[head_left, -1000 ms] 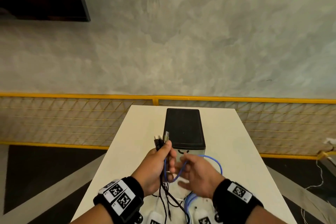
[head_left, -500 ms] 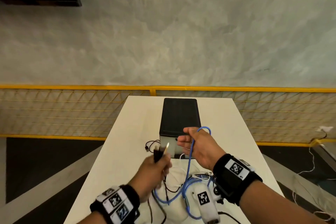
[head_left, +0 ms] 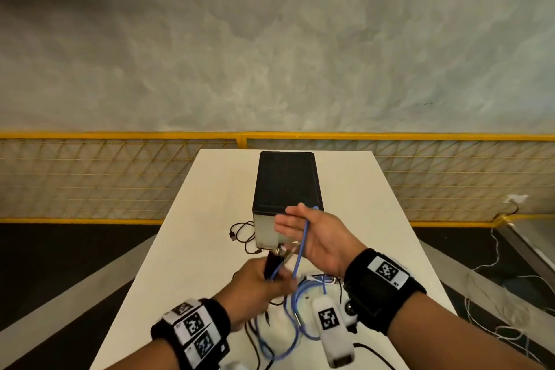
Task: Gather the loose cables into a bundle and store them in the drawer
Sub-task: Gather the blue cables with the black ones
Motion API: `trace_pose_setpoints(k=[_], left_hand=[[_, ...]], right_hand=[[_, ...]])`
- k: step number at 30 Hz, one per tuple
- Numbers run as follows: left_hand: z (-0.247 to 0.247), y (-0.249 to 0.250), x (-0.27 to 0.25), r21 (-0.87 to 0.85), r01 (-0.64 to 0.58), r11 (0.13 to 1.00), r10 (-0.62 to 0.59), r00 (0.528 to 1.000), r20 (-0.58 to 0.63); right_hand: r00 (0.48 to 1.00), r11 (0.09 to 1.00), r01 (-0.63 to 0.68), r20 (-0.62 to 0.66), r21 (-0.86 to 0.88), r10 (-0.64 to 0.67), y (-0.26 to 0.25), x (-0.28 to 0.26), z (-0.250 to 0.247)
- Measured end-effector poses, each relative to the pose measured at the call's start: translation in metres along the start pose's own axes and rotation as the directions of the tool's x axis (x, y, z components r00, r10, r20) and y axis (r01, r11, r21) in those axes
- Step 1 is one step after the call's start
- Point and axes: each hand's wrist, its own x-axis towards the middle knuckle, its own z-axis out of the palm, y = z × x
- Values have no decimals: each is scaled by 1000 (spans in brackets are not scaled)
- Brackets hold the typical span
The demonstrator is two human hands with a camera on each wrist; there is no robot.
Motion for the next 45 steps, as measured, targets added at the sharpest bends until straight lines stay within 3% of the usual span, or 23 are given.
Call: trace_pose_setpoints(k=[3,5,7,9,11,13,17,21,25,26,27,28,29,30,31,32,33,34,35,37,39,41,45], left_hand=[[-19,-34,-16,281,93,955,-151,970,191],[-31,-49,-27,344,152,927,-240,943,230],[-39,-52,-32,201,231,952,-262,954,144],[-43,-47,-29,-52,272,961,-275,961,-38],[-44,-24,-21,-242,172,955,-221,956,-193],[-38,9,-10,-219,37,975,-95,961,-260],[-8,55,9,-137,-124,983,100,980,-172],[16,61,18,-239,-115,964,75,983,-170],[-3,34,5,-63,-33,997,37,997,66],[-1,39,4,64,-50,997,45,996,78],[-14,41,21,206,84,975,-61,991,-116],[-2,34,53,283,34,959,-16,998,-66],[33,37,101,433,111,894,82,912,-402],[58,39,138,543,271,795,258,659,-707],[70,32,156,560,333,759,297,588,-752],[63,25,143,536,350,768,176,690,-702],[39,12,103,459,304,835,-47,870,-490],[-6,-5,44,354,256,900,-196,960,-198],[-31,-9,5,300,215,929,-217,976,-28],[-42,-3,-23,21,198,980,-199,970,140],[-46,13,-15,-179,79,981,-86,996,-33],[-27,37,2,-87,-78,993,65,988,-142],[1,53,27,-96,-154,983,140,980,-139]], right_hand=[[999,996,31,-18,85,-30,-23,4,-9],[999,995,32,-39,94,-28,-34,4,-15],[999,998,25,-35,51,-23,-35,2,-18],[1000,1000,8,-26,-22,-9,-28,0,-20],[1000,996,-19,-20,-82,18,-15,-2,-18],[998,989,-64,0,-132,64,-3,-2,-15],[988,985,-104,103,-135,119,19,1,-2],[974,988,-126,180,-85,140,18,-3,0],[981,984,-173,97,35,169,2,-3,-11],[987,983,-156,44,95,153,-5,0,-14],[991,983,-129,-7,132,131,-11,2,-18],[992,981,-113,-40,155,120,-17,3,-20],[991,981,-108,-55,164,118,-24,3,-22],[990,978,-114,-66,174,127,-26,5,-23],[987,977,-123,-78,174,139,-26,4,-23],[985,979,-131,-87,159,146,-25,3,-22],[984,981,-133,-96,139,147,-22,4,-22],[986,984,-128,-93,122,139,-19,3,-21],[988,989,-114,-91,94,123,-17,2,-21],[990,993,-113,-78,37,115,-12,2,-20],[990,992,-128,-68,-19,126,-6,0,-16],[989,989,-141,-48,-50,138,1,-1,-9],[987,987,-155,32,-39,157,9,-6,5]])
